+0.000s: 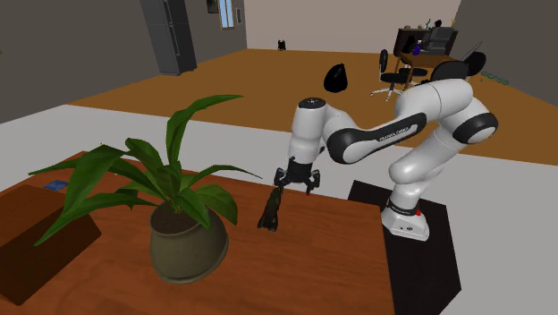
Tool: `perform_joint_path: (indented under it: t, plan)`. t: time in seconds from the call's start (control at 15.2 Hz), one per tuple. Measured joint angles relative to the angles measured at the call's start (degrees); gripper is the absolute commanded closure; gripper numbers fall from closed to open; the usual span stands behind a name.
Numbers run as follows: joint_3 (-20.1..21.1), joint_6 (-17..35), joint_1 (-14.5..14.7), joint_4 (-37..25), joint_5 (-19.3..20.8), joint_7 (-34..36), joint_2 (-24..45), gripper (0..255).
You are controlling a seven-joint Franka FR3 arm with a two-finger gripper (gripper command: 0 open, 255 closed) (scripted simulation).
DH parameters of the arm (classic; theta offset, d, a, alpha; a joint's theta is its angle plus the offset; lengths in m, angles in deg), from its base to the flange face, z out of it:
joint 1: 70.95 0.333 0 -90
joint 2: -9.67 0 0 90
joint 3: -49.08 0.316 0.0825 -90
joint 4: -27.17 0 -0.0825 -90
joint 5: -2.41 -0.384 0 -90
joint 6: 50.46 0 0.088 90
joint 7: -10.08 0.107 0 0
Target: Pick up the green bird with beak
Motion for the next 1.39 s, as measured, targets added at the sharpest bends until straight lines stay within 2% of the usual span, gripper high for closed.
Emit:
perform_joint_path:
  t: [0.07,0.2,0.33,0.4,0.53,0.92,0.99,1.39]
  plan:
    - [7.20,-0.13,-7.19,-2.90,0.66,2.61,0.76,0]
    - [16.73,-1.77,-18.44,-8.30,-1.45,5.39,-1.84,0]
    - [23.45,-3.94,-28.17,-14.49,-5.54,7.04,-6.74,0]
    - [25.12,-4.76,-31.01,-16.52,-6.96,7.51,-8.40,0]
    - [26.49,-4.50,-32.87,-17.17,-8.31,7.89,-9.87,0]
    - [27.73,-0.99,-33.30,-14.17,-9.79,7.34,-11.14,0]
    - [27.86,-0.80,-33.37,-14.06,-9.91,7.32,-11.27,255]
    - [27.93,-0.54,-33.40,-13.97,-10.02,7.34,-11.36,255]
